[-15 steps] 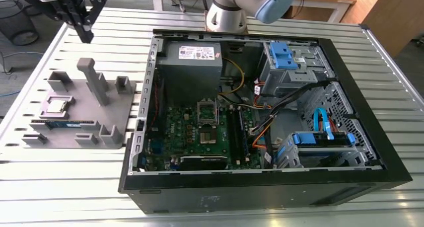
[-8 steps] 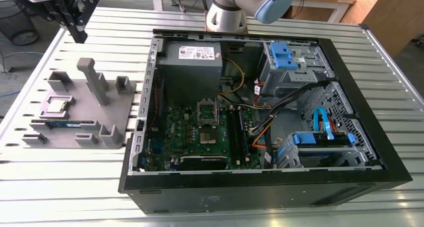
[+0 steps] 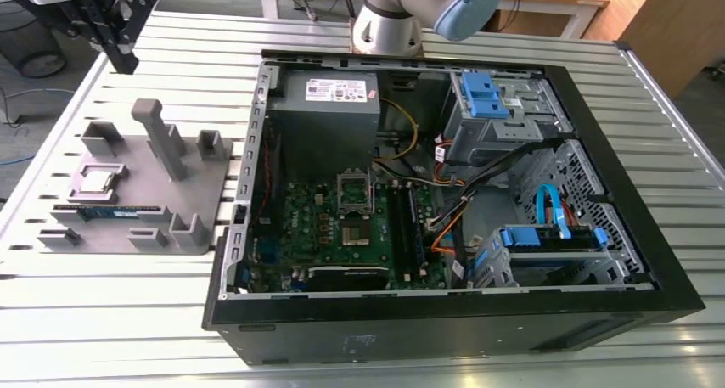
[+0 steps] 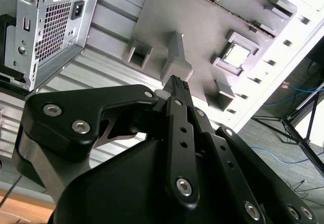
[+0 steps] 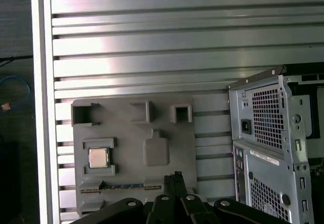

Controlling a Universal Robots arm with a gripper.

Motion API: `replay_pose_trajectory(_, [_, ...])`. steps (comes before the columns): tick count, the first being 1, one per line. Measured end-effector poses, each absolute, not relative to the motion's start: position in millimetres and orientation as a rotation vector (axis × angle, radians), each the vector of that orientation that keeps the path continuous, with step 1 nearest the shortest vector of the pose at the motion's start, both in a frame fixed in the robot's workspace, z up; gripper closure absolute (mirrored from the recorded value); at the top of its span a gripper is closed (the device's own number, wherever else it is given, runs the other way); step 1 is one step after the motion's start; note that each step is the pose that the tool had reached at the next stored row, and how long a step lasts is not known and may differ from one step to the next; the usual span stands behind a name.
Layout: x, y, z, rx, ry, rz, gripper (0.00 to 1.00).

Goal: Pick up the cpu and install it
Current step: 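Reach for the cpu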

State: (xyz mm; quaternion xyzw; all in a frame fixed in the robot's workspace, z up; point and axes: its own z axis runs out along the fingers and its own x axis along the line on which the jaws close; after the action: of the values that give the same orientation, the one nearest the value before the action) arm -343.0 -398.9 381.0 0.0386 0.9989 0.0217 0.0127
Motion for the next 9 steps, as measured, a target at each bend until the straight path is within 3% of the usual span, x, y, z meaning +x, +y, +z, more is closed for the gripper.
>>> replay_pose_trajectory(9, [-357.0,-399.0,379.3,0.12,3.113,0.068,0.89])
